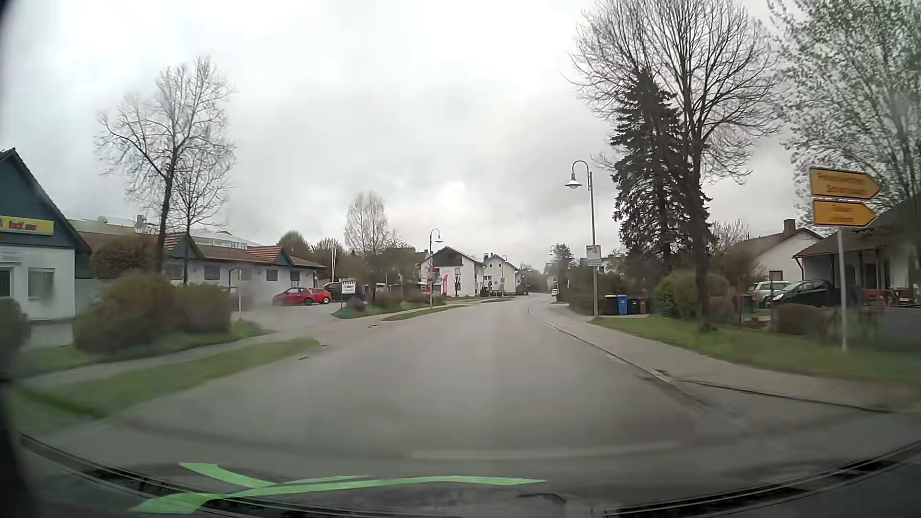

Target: Follow the waypoints while adhering to traffic rules and regulations

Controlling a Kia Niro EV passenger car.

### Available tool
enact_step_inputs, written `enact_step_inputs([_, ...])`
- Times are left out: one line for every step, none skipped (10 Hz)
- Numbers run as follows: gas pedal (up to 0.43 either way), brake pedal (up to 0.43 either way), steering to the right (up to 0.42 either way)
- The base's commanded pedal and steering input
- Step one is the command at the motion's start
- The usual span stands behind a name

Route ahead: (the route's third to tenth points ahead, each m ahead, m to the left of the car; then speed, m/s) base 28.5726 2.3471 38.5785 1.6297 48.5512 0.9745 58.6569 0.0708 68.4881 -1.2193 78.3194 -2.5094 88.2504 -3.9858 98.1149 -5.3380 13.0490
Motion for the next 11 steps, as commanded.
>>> enact_step_inputs([0.067, 0.0, -0.004])
enact_step_inputs([0.059, 0.0, -0.004])
enact_step_inputs([0.059, 0.0, -0.004])
enact_step_inputs([0.059, 0.0, -0.004])
enact_step_inputs([0.059, 0.0, -0.004])
enact_step_inputs([0.059, 0.0, -0.004])
enact_step_inputs([0.059, 0.0, -0.002])
enact_step_inputs([0.059, 0.0, 0.006])
enact_step_inputs([0.067, 0.0, 0.011])
enact_step_inputs([0.067, 0.0, 0.011])
enact_step_inputs([0.067, 0.0, 0.009])
